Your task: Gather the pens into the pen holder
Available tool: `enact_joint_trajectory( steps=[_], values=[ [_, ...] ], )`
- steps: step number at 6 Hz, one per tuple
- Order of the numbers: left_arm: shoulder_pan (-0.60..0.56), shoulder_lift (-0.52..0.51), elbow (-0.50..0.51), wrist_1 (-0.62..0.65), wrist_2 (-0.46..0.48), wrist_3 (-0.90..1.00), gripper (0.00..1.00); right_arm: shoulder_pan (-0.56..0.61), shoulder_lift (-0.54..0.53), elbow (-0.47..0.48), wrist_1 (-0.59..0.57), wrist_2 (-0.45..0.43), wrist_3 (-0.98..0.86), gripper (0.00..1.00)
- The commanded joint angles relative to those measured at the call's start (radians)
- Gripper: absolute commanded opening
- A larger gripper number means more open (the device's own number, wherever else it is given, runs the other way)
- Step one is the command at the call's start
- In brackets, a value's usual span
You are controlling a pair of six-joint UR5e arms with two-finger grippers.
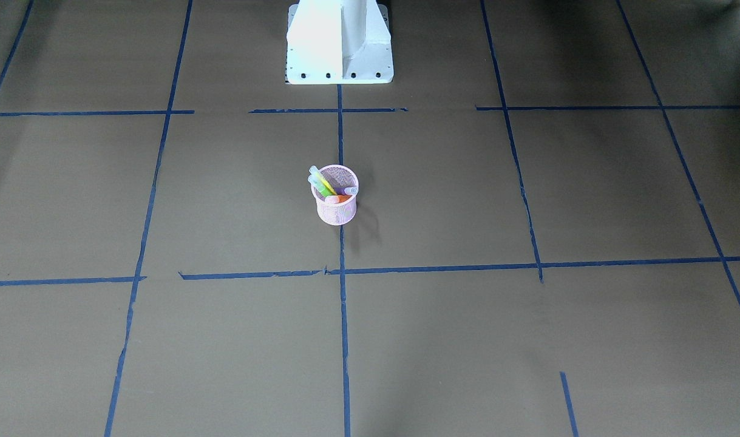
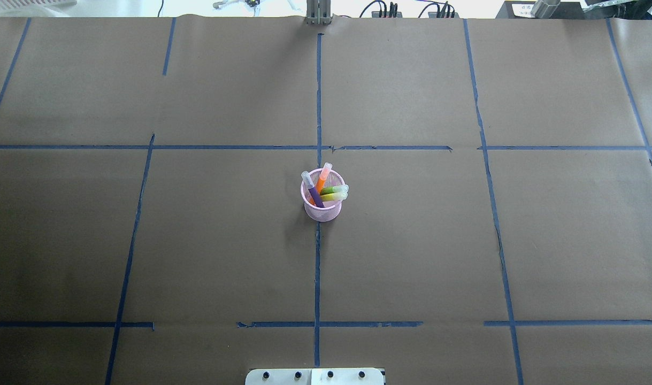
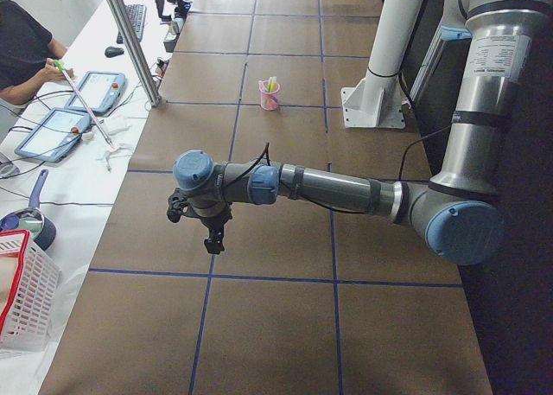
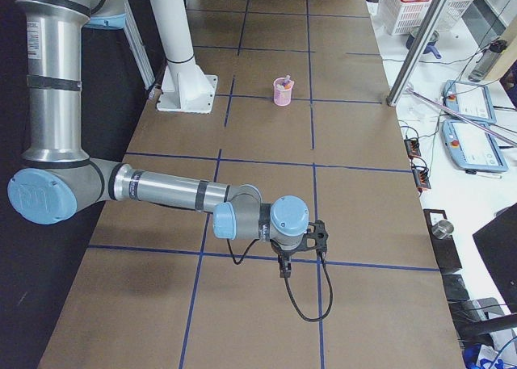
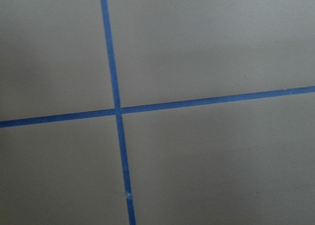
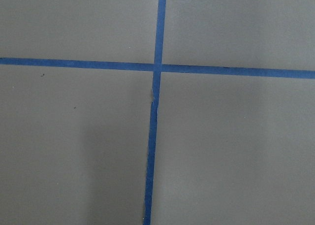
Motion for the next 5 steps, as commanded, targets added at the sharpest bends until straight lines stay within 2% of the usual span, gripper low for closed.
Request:
enact_joint_trajectory(
  steps=[1, 3, 4, 5],
  values=[
    [-0.004, 0.022, 0.007, -0.002, 0.000, 0.001, 1.00, 0.031, -0.002, 0.018, -0.006, -0.018, -0.054, 1.00],
    [-0.036, 0.010, -0.005, 0.009, 0.014, 0.001, 1.00, -0.022, 0.006, 0.130, -0.141, -0.042, -0.055, 1.00],
    [-0.050, 0.013, -0.014, 0.014, 0.013, 0.001, 1.00, -0.031, 0.009, 0.183, -0.213, -0.117, -0.056, 1.00],
    [-0.051, 0.021, -0.035, 0.020, 0.013, 0.001, 1.00, -0.033, -0.005, 0.187, -0.213, -0.151, -0.056, 1.00]
  ],
)
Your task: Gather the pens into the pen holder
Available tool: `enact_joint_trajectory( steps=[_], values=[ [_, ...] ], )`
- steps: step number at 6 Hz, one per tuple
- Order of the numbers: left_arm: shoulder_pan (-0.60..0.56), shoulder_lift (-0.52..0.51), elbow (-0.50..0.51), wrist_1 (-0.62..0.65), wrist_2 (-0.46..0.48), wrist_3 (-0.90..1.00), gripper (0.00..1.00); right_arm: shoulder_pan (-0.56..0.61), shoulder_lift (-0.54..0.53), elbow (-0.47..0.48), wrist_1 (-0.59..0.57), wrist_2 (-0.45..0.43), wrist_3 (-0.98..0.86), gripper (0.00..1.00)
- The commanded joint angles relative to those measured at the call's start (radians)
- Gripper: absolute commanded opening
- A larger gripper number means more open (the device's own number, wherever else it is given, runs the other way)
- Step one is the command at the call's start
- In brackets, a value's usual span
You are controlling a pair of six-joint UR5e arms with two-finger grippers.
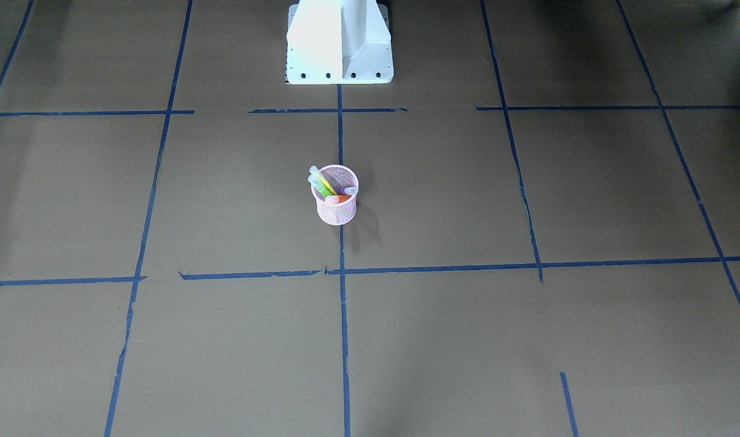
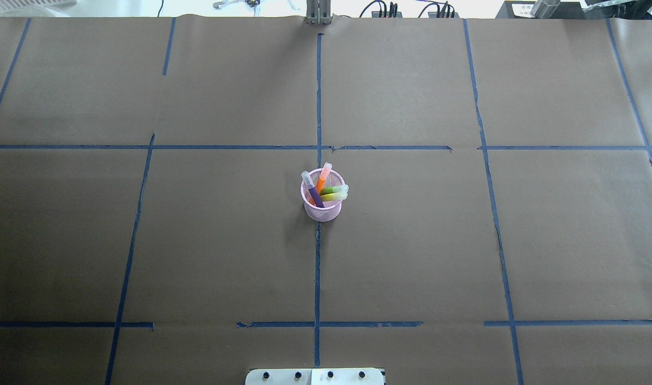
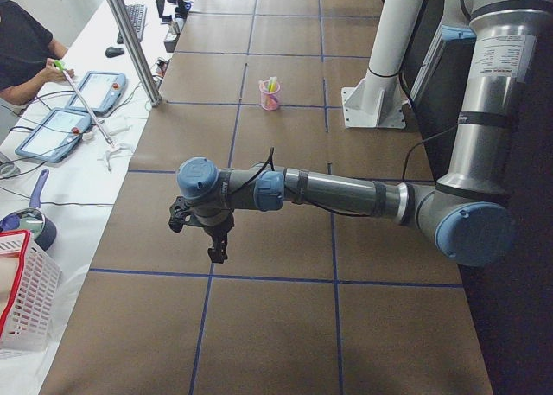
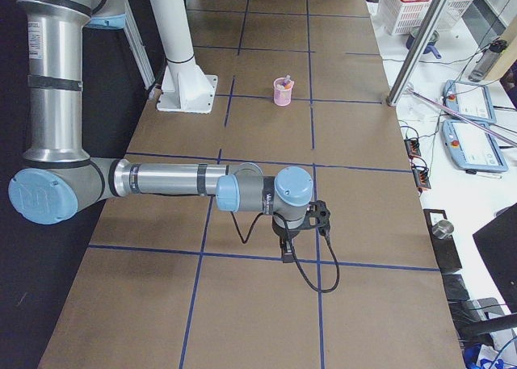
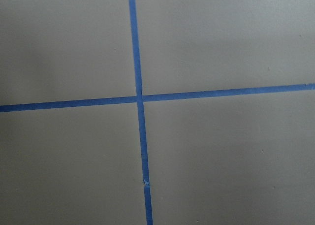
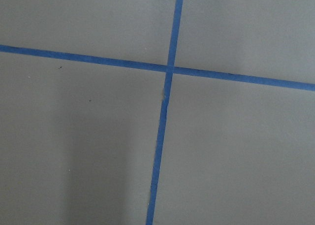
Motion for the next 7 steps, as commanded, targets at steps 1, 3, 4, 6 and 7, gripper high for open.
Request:
enact_joint_trajectory(
  steps=[1, 3, 4, 6, 7],
  values=[
    [0.007, 0.006, -0.010, 0.009, 0.010, 0.047, 1.00, -0.005, -0.039, 0.020, -0.017, -0.006, -0.001, 1.00],
    [-0.035, 0.020, -0.005, 0.072, 0.014, 0.088, 1.00, -0.005, -0.045, 0.069, -0.021, 0.042, 0.007, 1.00],
    [-0.040, 0.061, -0.017, 0.060, 0.014, 0.088, 1.00, -0.005, -0.047, 0.066, -0.020, 0.039, 0.009, 1.00],
    [-0.045, 0.090, -0.040, 0.060, 0.012, 0.127, 1.00, -0.007, -0.045, 0.063, -0.018, 0.037, 0.013, 1.00],
    [-0.046, 0.119, -0.100, 0.090, 0.014, 0.135, 1.00, -0.007, -0.045, 0.066, -0.018, 0.039, 0.012, 1.00]
  ],
)
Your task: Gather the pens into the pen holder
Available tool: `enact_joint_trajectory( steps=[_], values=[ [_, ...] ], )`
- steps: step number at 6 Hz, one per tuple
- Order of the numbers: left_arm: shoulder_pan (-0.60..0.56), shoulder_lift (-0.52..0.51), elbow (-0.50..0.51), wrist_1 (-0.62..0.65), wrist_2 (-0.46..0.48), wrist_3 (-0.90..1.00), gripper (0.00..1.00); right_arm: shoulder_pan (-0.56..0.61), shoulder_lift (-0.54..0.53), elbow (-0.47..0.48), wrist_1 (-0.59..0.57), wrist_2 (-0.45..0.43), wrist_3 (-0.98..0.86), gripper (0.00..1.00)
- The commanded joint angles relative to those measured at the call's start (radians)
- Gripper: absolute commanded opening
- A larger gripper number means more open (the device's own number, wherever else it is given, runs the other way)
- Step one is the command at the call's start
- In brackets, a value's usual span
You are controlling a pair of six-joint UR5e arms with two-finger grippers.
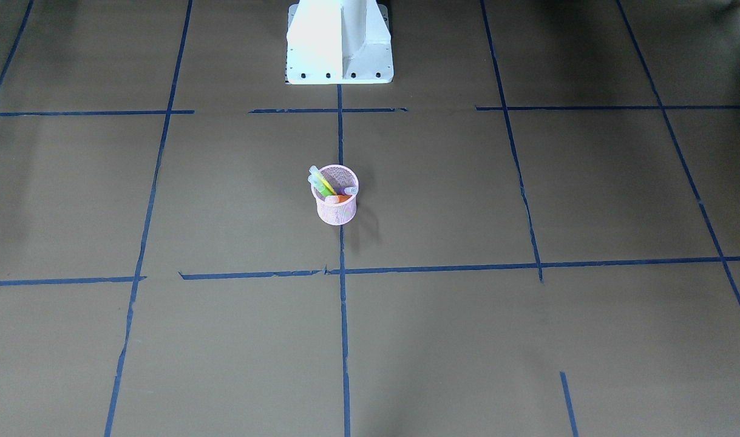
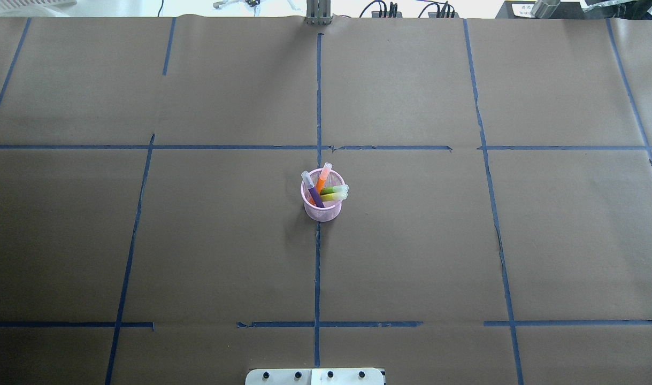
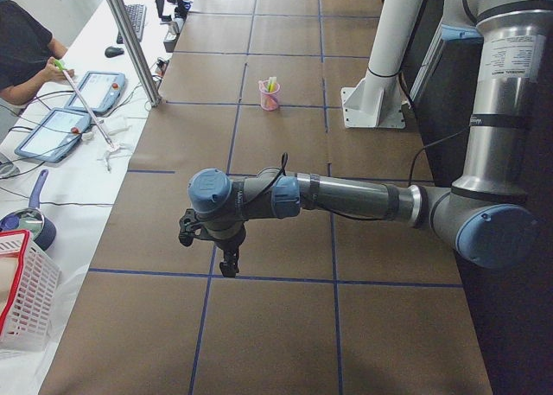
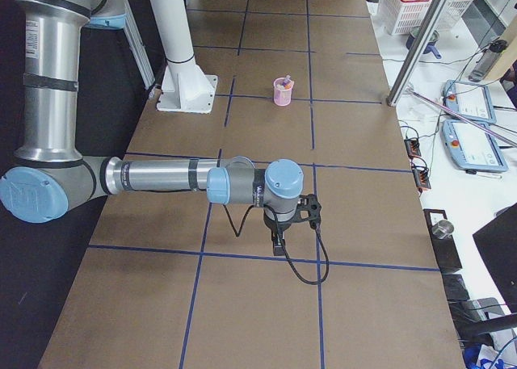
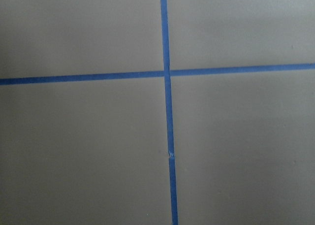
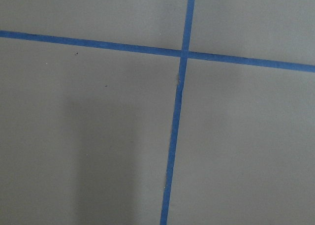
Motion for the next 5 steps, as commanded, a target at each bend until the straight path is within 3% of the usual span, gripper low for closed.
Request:
enact_joint_trajectory(
  steps=[1, 2, 5],
  values=[
    [-0.003, 0.077, -0.059, 0.025, -0.015, 0.013, 1.00, 0.000, 0.002, 0.005, 0.000, 0.001, 0.000, 1.00],
    [-0.003, 0.131, -0.138, 0.026, -0.021, 0.008, 1.00, 0.000, 0.002, -0.003, -0.001, 0.001, 0.000, 1.00],
    [-0.003, 0.162, -0.177, 0.014, -0.026, 0.023, 1.00, 0.000, 0.000, -0.010, -0.001, -0.001, 0.000, 1.00]
  ],
)
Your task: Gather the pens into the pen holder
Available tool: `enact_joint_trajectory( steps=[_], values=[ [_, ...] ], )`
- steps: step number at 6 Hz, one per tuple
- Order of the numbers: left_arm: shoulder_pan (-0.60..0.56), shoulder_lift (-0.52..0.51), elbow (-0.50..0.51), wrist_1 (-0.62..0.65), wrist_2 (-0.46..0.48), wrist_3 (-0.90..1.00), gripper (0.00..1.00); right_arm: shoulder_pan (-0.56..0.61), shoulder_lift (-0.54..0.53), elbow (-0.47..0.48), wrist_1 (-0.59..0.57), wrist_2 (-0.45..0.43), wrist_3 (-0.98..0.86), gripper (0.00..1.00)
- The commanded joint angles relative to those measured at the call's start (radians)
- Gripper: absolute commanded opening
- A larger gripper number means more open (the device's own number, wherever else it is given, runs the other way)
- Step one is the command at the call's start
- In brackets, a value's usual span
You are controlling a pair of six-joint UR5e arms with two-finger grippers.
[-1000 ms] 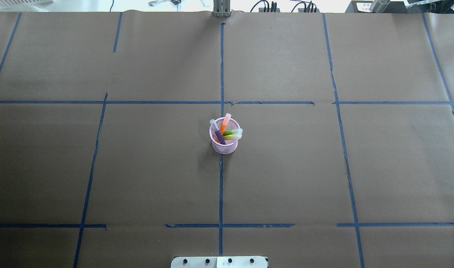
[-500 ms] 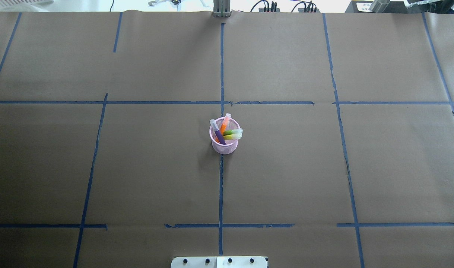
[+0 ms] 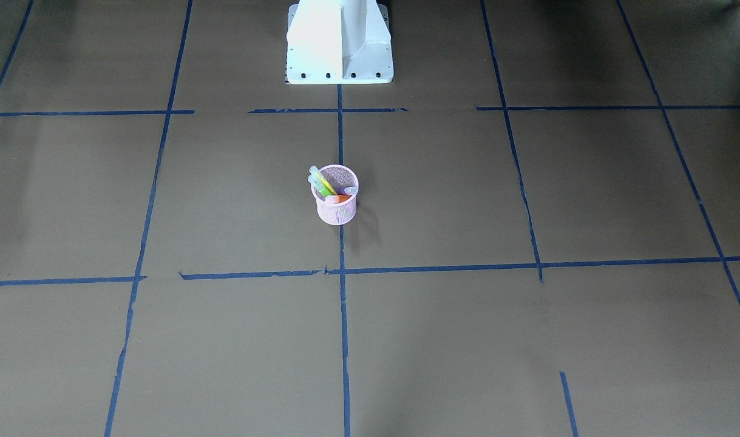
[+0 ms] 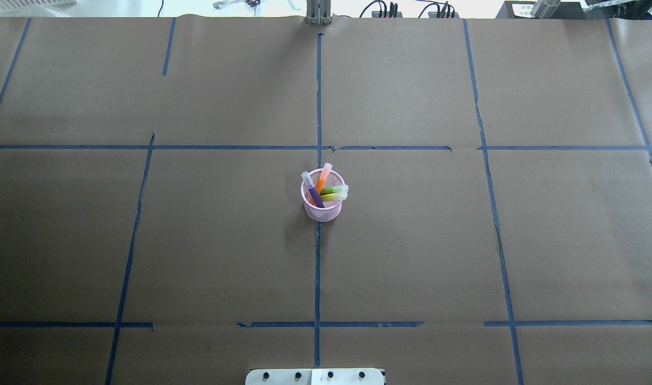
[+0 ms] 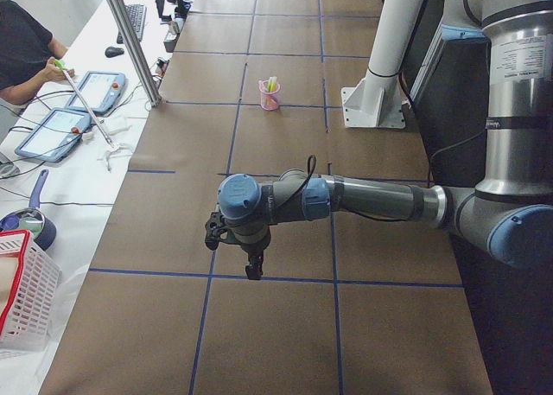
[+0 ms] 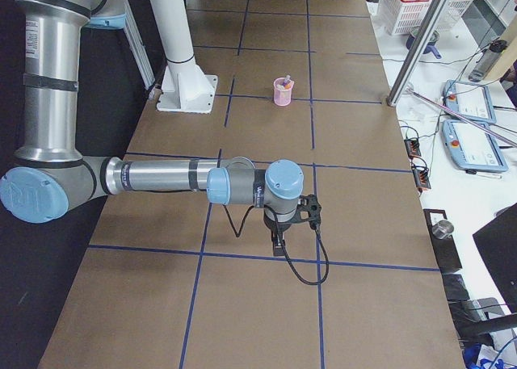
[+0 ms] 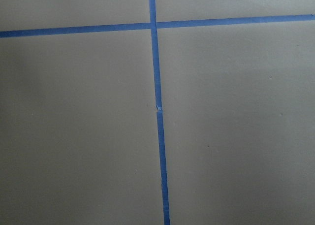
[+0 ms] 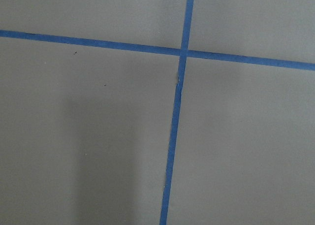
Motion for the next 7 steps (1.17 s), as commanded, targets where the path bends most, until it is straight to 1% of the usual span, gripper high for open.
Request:
enact_joint_trajectory(
  steps=[1, 3, 5, 7],
  values=[
    [0.002, 0.013, -0.013, -0.003, -0.005, 0.002, 1.00, 0.000, 0.000, -0.007, 0.000, -0.003, -0.001, 1.00],
    [0.003, 0.002, -0.007, 0.000, -0.004, 0.006, 1.00, 0.000, 0.000, -0.019, -0.002, 0.003, 0.004, 1.00],
    [0.002, 0.008, -0.045, 0.003, -0.001, 0.006, 1.00, 0.000, 0.012, -0.018, 0.002, 0.003, 0.001, 1.00],
    [0.002, 0.008, -0.051, 0.003, 0.005, 0.006, 1.00, -0.003, 0.033, -0.022, 0.000, 0.005, 0.004, 1.00]
  ],
)
